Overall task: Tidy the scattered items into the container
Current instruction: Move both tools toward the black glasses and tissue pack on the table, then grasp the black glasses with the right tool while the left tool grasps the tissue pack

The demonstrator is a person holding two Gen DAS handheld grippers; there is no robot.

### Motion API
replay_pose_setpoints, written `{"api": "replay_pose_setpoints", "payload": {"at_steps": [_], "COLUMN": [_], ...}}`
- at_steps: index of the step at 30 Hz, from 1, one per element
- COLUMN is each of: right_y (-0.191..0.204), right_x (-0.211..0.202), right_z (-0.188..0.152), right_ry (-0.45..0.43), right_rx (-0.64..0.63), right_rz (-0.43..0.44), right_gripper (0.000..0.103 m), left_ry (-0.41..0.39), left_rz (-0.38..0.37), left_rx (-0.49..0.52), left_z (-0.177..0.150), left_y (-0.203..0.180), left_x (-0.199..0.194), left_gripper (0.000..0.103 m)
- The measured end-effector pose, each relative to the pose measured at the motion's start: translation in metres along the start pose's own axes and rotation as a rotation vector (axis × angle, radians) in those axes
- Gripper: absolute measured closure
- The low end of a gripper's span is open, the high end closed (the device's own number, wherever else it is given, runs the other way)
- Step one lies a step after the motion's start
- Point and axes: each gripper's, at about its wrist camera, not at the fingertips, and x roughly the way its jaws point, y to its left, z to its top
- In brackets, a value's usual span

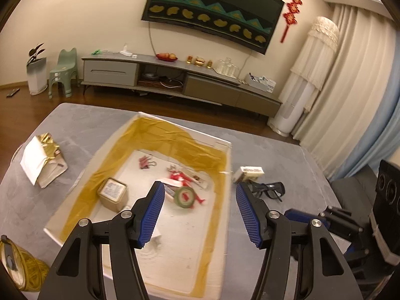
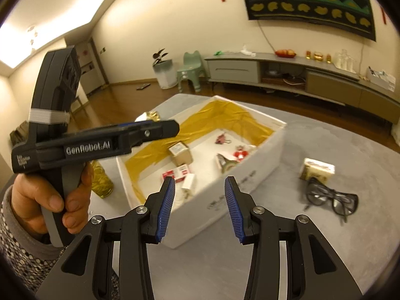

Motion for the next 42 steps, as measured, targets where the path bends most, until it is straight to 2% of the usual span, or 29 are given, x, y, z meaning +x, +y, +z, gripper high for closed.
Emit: {"api": "replay_pose_setpoints", "payload": {"at_steps": [11,18,20,24,28,33,42], "right_y": [-0.074,-0.122,-0.136,-0.161,-0.177,-0.184,-0.224], "right_x": [-0.026,-0.017,-0.014,0.004,0.027,0.055,0.083], "right_z": [-0.019,-0.029,-0.030,-0.032,-0.030,-0.030,-0.033], "right_ry": [-0.022,0.010,0.004,0.046,0.100,0.146,0.147], "right_rx": [0.113,0.174,0.178,0.192,0.132,-0.048,-0.043], "right_rz": [-0.059,-0.099,-0.118,-0.137,-0.163,-0.217,-0.177], "right_gripper": [0.058,0.058,0.058,0.058,0.058,0.057,0.056], "left_ry": [0.052,0.107,0.110,0.117,0.123,0.127,0.136], "left_rz": [-0.055,-0.050,-0.044,-0.031,-0.027,-0.041,-0.063], "left_rx": [0.138,0.210,0.220,0.252,0.262,0.266,0.232], "left_z": [-0.008,-0.016,-0.016,-0.013,-0.005,0.010,0.020], "left_y": [-0.083,-0.123,-0.130,-0.141,-0.145,-0.148,-0.151], "left_x": [0.037,0.077,0.088,0.111,0.139,0.177,0.238], "left_gripper": [0.042,0.039,0.037,0.036,0.036,0.034,0.034]}}
